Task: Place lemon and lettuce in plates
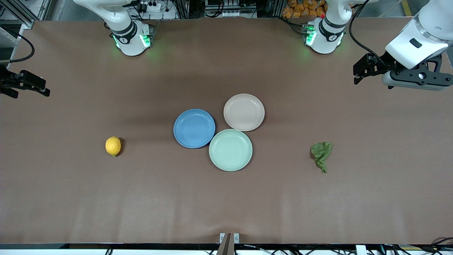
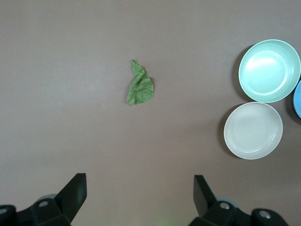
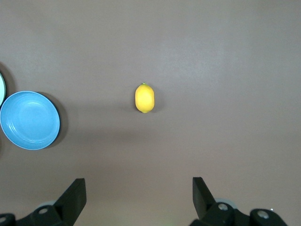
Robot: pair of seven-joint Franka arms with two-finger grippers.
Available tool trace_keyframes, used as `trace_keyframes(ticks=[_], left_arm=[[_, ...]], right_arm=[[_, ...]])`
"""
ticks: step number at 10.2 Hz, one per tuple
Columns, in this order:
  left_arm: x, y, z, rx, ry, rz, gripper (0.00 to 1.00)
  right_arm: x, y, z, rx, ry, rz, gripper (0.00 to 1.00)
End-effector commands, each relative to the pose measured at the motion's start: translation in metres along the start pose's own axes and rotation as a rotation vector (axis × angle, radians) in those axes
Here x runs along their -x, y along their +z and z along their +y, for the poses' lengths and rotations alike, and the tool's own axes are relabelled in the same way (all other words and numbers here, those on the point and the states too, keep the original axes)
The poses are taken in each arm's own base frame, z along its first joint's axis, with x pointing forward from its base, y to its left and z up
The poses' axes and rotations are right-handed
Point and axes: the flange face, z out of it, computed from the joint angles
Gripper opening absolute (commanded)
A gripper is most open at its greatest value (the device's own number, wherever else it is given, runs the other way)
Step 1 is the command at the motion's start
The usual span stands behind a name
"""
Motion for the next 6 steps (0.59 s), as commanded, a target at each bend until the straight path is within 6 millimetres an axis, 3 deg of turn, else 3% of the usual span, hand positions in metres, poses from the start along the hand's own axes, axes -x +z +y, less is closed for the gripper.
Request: trace_keyframes(ticks=[1, 6], left_arm=[[0.001, -0.003, -0.002, 0.001, 0.009, -0.008, 1.00], [-0.011, 0.019, -0.004, 0.004, -0.003, -0.047, 1.00]], right_arm=[[0.003, -0.001, 0.003, 0.012, 0.010, -0.004, 1.00], [0.002, 0.000, 0.003, 0.012, 0.010, -0.004, 1.00]])
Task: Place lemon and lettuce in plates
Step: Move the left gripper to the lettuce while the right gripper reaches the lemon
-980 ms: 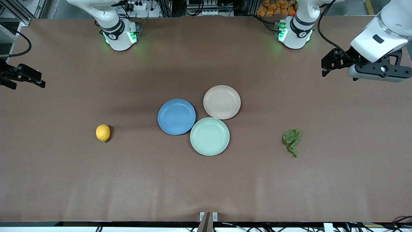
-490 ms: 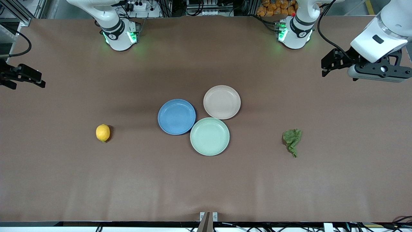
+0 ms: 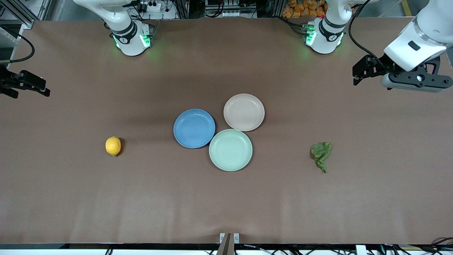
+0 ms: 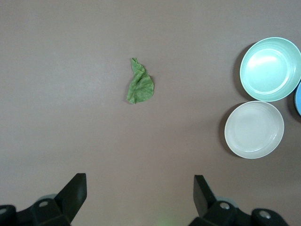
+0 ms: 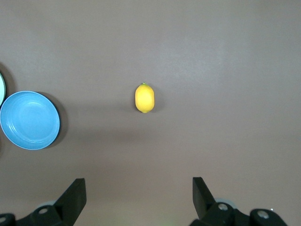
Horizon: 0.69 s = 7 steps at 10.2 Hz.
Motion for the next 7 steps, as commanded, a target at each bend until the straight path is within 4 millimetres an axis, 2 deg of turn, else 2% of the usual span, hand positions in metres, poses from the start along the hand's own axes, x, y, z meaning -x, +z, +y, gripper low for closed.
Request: trace_keyframes(ticks=[1, 4, 7], left_arm=[[-0.014, 0.024, -0.004, -0.004, -0.004, -0.053, 1.00], [-0.046, 0.084, -0.010, 0.005, -0.007, -0.134, 1.00], [-0.079, 0.130, -0.018, 0.017, -0.021, -0.102, 1.00]], right_arm=[[0.002, -0.001, 0.003, 0.012, 0.010, -0.004, 1.00], [0.002, -0.001, 0.003, 0.012, 0.012, -0.004, 1.00], [0.002, -0.001, 0.003, 0.012, 0.012, -0.002, 1.00]])
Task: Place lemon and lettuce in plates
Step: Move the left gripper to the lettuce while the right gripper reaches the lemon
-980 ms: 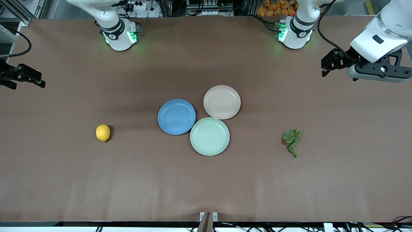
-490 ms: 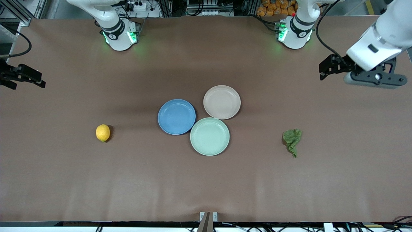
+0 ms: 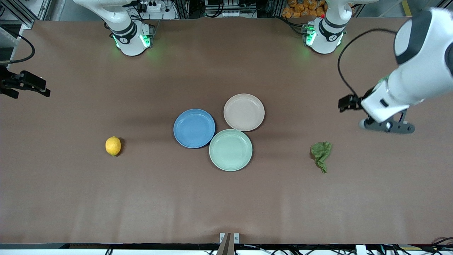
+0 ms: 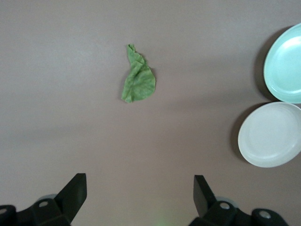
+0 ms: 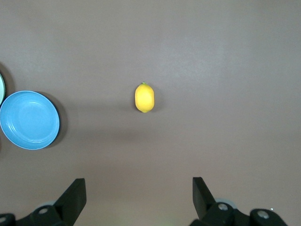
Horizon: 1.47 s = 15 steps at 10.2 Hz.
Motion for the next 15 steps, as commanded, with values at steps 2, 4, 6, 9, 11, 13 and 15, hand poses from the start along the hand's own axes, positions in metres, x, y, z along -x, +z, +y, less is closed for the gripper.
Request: trace_keyframes(ticks=[2, 4, 6, 9, 11, 13, 15], left_arm=[[-0.036, 0.039, -0.014, 0.005, -0.013, 0.026, 1.00], [-0.060, 0.080, -0.025, 0.017, -0.016, 0.029, 1.00], [-0.082, 0.124, -0.028, -0.011, -0.001, 0.040, 1.00], [-0.098, 0.165, -0.025, -0.064, 0.036, 0.048, 1.00], [-0.103, 0.180, -0.019, -0.073, 0.050, 0.047, 1.00], [-0.106, 0.202, -0.018, -0.071, 0.050, 0.025, 1.00], [-0.108, 0.215, -0.017, -0.069, 0.064, 0.045, 1.00]], right_arm=[[0.003, -0.002, 0.002, 0.012, 0.009, 0.000, 1.00], [0.003, -0.001, 0.003, 0.012, 0.011, -0.003, 1.00], [0.000, 0.003, 0.003, 0.010, 0.011, -0.005, 1.00], [-0.010, 0.021, 0.003, -0.002, 0.012, -0.032, 1.00], [-0.031, 0.050, -0.001, -0.003, 0.004, -0.042, 1.00], [-0.042, 0.076, -0.001, -0.003, 0.002, -0.070, 1.00], [-0.045, 0.118, 0.003, -0.005, 0.008, -0.087, 1.00]])
